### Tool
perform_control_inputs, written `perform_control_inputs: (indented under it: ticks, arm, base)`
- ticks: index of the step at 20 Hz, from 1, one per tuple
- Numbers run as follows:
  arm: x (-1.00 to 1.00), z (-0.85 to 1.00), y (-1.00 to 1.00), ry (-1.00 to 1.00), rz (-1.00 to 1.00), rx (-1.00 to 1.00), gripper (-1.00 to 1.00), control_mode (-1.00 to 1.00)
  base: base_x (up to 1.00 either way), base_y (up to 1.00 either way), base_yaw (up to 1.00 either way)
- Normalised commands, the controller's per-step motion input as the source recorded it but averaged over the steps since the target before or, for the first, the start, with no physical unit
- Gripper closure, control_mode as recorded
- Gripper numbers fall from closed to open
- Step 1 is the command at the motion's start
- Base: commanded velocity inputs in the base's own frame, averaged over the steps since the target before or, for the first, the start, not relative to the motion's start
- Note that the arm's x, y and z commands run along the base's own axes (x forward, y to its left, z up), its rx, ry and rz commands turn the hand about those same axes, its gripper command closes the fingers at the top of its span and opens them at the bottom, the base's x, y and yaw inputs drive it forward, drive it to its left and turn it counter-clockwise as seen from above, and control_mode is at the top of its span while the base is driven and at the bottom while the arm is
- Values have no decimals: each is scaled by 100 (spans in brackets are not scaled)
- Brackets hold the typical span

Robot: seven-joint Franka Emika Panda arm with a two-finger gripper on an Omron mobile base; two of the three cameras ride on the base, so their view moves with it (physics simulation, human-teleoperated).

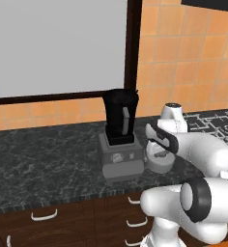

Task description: Close the lid blender by securely placing the lid on top.

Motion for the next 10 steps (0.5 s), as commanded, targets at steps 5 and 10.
perform_control_inputs:
  ticks: [5,10]
  arm:
    - [-14,100,-26,-8,-18,0,100,-100]
    - [-5,100,3,-20,-8,5,100,-100]
  base:
    - [0,0,0]
    - [0,0,0]
